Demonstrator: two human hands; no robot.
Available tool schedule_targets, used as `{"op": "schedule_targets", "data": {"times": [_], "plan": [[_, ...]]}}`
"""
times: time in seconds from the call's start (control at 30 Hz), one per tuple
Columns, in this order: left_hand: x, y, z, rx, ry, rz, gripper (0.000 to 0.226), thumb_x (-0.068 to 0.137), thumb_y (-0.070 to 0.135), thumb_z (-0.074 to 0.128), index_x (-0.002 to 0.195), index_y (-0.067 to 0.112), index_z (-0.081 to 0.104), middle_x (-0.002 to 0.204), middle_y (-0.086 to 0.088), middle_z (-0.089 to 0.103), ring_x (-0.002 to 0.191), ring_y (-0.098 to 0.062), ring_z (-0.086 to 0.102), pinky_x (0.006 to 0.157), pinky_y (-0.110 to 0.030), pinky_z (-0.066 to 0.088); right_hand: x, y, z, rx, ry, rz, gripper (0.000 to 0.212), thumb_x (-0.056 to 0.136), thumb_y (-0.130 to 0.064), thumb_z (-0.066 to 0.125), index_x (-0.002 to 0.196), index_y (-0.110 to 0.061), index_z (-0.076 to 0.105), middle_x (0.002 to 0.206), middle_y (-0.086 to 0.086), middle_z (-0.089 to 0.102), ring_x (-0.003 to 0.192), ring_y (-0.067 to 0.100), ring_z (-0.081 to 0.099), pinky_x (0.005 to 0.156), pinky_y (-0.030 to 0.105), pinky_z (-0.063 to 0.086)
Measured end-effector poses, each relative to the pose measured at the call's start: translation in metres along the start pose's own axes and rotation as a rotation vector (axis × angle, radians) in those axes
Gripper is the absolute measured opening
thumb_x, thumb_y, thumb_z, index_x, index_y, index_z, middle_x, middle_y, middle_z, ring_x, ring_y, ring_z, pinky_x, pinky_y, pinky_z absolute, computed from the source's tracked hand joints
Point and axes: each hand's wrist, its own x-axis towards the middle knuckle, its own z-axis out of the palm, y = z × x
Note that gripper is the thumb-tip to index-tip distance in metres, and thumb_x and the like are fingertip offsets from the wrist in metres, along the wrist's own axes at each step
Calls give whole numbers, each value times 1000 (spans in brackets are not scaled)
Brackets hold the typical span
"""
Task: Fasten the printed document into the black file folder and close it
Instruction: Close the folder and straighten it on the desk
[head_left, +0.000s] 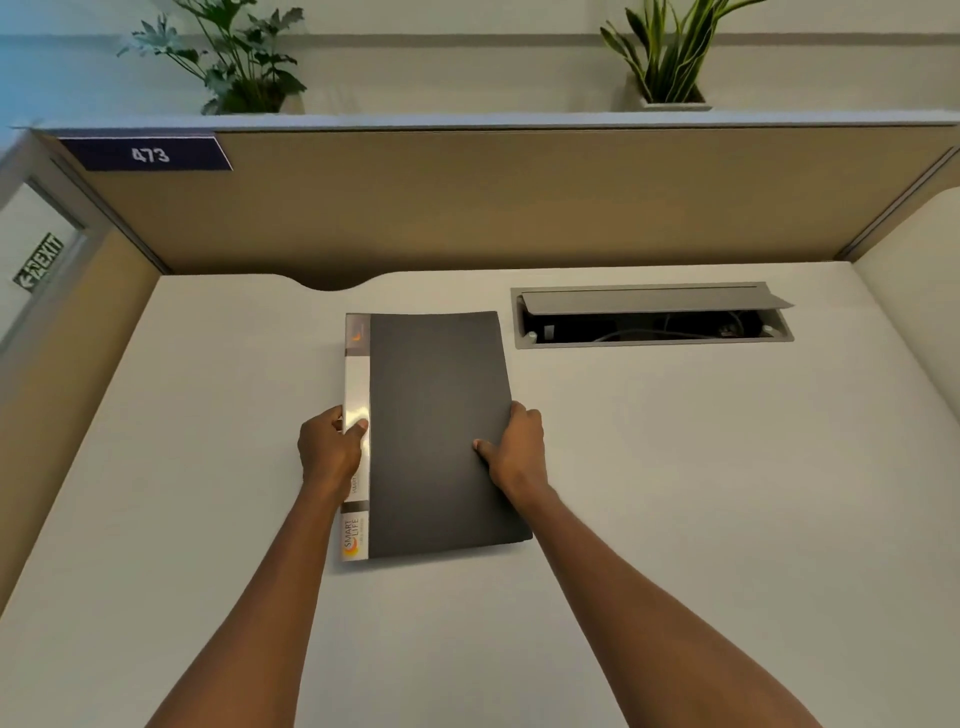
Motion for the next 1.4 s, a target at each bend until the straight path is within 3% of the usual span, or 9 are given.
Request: {"op": "schedule_targets", "data": {"times": [0.13,0.4,0.63,0.77,0.9,1.07,1.23,1.4], "plan": [[47,17,6,30,-24,19,32,99,20,67,126,2,68,129,-18,70,110,-42,68,93,-45,55,40,-24,8,-21,14,13,54,87,-17,79,132,-8,51,128,10,48,113,30,60,101,36,48],[113,50,41,91,-40,22,38,98,23,68,128,0,65,134,-20,67,118,-43,67,105,-53,53,108,-40,10,-45,46,55,56,87,-17,80,133,-5,51,131,14,47,116,35,60,104,39,48],[134,57,60,199,10,12,41,98,24,69,127,-4,66,132,-21,68,118,-43,67,106,-51,53,132,-38,15,-118,14,96,61,88,-22,80,137,-5,49,136,15,47,122,35,59,107,42,48],[133,55,66,232,72,-3,42,97,24,70,128,-4,68,131,-21,68,117,-42,68,104,-47,56,131,-38,20,-212,46,71,62,90,-23,77,140,-4,45,139,15,45,126,35,55,109,44,49],[123,56,70,284,115,3,46,97,22,70,136,-3,63,136,-22,62,123,-42,63,101,-46,56,122,-38,23,-467,97,12,69,95,-34,70,148,-3,39,145,17,42,132,31,46,112,38,42],[103,57,73,416,153,89,41,103,27,60,133,-1,58,133,-23,57,124,-39,57,97,-47,53,109,-36,19,-642,119,-81,64,99,-42,61,146,-5,40,142,14,45,130,28,46,109,37,43],[81,47,73,550,144,144,55,107,32,47,151,1,39,152,-22,46,139,-39,48,112,-49,45,89,-30,14,-705,125,-196,54,104,-40,48,145,-5,42,140,13,49,128,29,48,109,39,41],[42,32,69,604,147,215,57,108,30,43,153,-2,36,159,-22,41,146,-39,40,120,-51,36,55,-14,6,-692,60,-264,56,107,-37,40,153,-6,34,151,12,44,137,30,44,117,40,35]]}}
